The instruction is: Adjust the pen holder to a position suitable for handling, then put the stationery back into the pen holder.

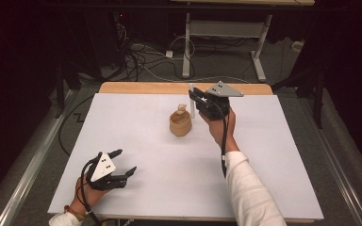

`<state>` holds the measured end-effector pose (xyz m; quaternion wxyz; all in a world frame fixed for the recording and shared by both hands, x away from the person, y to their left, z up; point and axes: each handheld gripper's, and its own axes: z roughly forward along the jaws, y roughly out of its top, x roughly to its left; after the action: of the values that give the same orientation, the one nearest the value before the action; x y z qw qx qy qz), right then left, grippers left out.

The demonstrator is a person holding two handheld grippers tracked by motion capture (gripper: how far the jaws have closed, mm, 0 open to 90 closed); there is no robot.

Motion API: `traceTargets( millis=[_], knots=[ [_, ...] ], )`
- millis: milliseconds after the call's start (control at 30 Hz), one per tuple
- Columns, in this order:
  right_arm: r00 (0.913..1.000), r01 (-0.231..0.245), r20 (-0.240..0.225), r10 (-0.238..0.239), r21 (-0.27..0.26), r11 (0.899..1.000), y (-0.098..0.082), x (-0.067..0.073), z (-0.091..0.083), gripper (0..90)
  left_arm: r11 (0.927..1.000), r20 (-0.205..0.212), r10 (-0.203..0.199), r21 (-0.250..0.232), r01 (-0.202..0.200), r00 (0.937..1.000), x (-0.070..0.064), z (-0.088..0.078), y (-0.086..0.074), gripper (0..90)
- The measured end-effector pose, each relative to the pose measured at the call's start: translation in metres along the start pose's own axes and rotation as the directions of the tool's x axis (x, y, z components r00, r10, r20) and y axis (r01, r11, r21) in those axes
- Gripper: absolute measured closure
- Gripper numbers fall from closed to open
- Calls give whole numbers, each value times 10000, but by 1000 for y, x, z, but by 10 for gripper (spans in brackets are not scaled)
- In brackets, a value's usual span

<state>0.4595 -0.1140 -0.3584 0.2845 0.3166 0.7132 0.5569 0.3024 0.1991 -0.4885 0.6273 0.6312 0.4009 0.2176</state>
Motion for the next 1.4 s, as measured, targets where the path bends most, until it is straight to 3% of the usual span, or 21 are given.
traceTargets(
  millis=[633,900,1400],
  knots=[
    [9997,-188,-184,185,-179,9997,4,0,14,785,9996,5,-265,-82,265,9996,6,-2,0,211],
    [9994,-102,-320,100,-37,9999,3,6,25,785,9995,-40,-294,-70,294,9996,7,-5,-1,211],
    [9982,-191,-565,220,521,9985,-17,15,39,785,9998,-46,-182,-31,182,9998,6,-7,-1,211]
  ],
)
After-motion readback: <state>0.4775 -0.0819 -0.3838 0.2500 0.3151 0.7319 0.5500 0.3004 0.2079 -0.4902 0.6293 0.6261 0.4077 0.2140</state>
